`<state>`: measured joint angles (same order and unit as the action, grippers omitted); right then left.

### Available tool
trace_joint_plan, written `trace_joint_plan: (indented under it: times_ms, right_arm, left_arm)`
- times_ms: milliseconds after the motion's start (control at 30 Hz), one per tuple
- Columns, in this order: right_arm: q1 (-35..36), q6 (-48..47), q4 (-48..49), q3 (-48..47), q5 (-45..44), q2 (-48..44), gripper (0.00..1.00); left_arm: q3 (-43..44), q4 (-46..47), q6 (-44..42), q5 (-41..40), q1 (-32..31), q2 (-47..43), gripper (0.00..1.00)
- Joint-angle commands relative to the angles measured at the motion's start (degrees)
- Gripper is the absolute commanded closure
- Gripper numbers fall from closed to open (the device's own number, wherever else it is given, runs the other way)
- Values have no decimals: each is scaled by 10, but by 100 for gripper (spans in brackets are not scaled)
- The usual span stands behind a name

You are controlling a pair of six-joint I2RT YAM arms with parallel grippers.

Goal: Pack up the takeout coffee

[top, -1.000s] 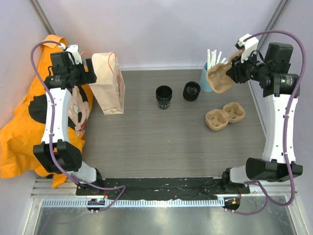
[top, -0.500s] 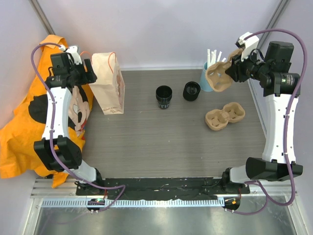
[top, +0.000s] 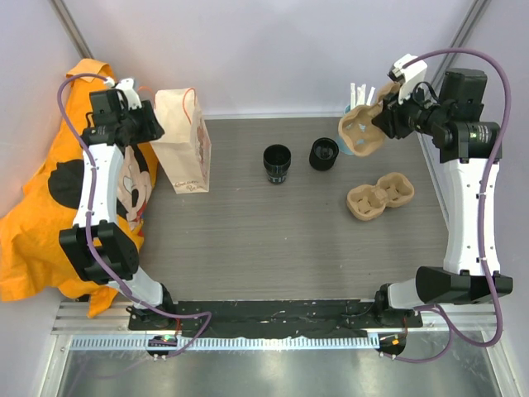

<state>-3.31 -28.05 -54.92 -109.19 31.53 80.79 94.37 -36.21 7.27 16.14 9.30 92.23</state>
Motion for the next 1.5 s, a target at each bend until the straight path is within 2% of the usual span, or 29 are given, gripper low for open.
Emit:
trace_joint_plan:
  times_ms: [0, 100, 233, 267, 333, 700, 800, 933, 1033, 1233, 1467]
  right_arm:
    - [15, 8, 17, -13, -8, 0, 68]
    - [23, 6, 19, -7, -14, 0, 68]
    - [30, 6, 20, -6, -22, -1, 68]
    - [31, 6, 20, -5, -23, 0, 68]
    - [33, 6, 21, -6, -27, 0, 68]
    - [54, 7, 21, -9, -36, 6, 68]
    - [64, 7, 20, -14, -40, 9, 68]
    - [78, 5, 17, -20, -50, 13, 68]
    - [95, 0, 16, -25, -60, 16, 68]
    - [135, -2, 15, -51, -80, 32, 67]
    - [171, 21, 32, -92, -64, 52, 68]
  left_arm:
    - [13, 43, -4, -12, 4, -1, 50]
    - [13, 54, -7, -19, 4, 1, 51]
    - [13, 57, -10, -24, 4, 3, 57]
    - [10, 57, -15, -25, 3, 3, 63]
    - [8, 55, -16, -27, 4, 2, 70]
    - [-10, 21, -48, -44, 3, -26, 73]
    - [-10, 22, -52, -48, 3, -26, 79]
    - [-3, 23, -51, -47, 1, -24, 92]
    - [4, 24, -52, -45, -2, -26, 97]
    - [20, 10, -59, -30, -26, -27, 100]
    - [20, -14, -79, -20, -104, -41, 100]
